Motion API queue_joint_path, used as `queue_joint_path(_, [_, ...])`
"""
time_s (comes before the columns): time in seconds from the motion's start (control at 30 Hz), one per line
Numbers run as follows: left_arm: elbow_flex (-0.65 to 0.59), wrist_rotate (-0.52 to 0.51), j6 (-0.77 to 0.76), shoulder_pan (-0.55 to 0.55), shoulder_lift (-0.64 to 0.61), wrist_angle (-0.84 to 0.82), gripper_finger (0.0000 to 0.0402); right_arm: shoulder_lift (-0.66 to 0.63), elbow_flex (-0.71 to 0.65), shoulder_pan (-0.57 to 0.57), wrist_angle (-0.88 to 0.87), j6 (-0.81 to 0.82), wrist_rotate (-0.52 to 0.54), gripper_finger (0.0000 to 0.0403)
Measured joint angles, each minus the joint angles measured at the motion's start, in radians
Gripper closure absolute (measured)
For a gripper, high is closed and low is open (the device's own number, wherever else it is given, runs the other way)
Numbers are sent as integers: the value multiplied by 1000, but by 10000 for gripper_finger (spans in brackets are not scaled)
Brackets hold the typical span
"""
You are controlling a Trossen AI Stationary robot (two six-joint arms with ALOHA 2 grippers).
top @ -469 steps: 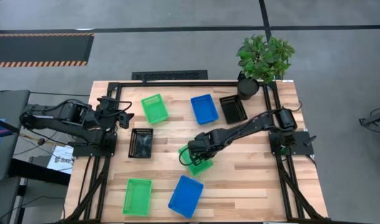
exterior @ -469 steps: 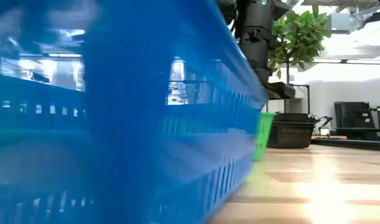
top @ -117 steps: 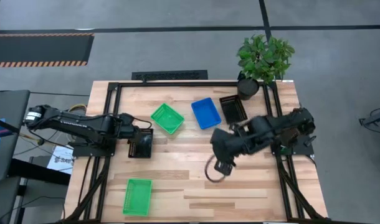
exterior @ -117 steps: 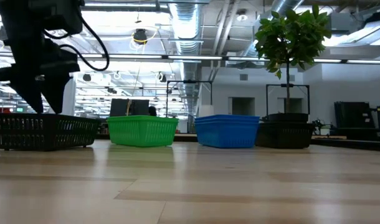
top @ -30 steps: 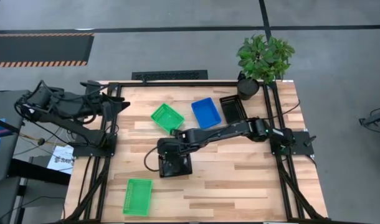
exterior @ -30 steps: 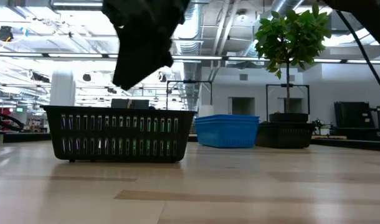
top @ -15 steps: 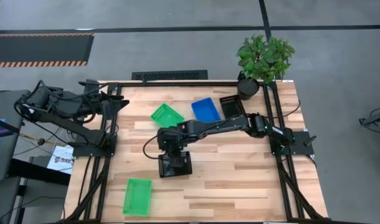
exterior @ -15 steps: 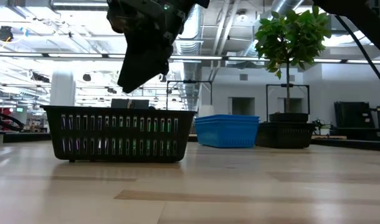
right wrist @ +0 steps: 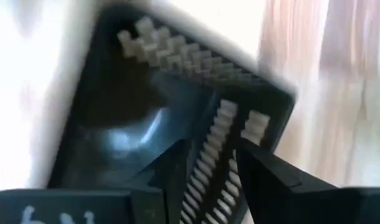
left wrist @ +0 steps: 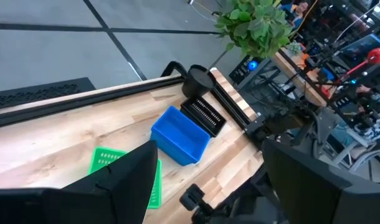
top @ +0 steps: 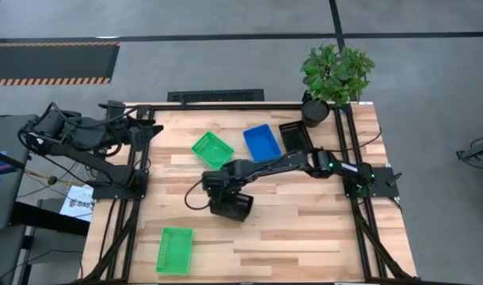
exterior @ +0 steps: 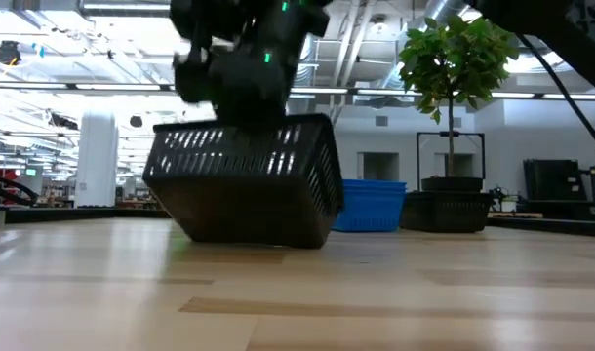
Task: Stack baskets by color
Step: Stack the bottom black bin on top of the top black bins
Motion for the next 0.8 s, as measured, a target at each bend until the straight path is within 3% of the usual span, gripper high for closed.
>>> queue_joint_path(0.17, [0, 0, 0, 0, 0, -7, 123, 14, -4, 0, -41, 18, 0, 262])
queue_joint_path(0.4, [0, -5, 3, 0, 0, -12, 123, 14, -3, -2, -61, 25, 0, 387])
queue_joint_path(0.8, [0, -4, 4, 0, 0, -30, 123, 12, 31, -9, -144, 84, -1, 400])
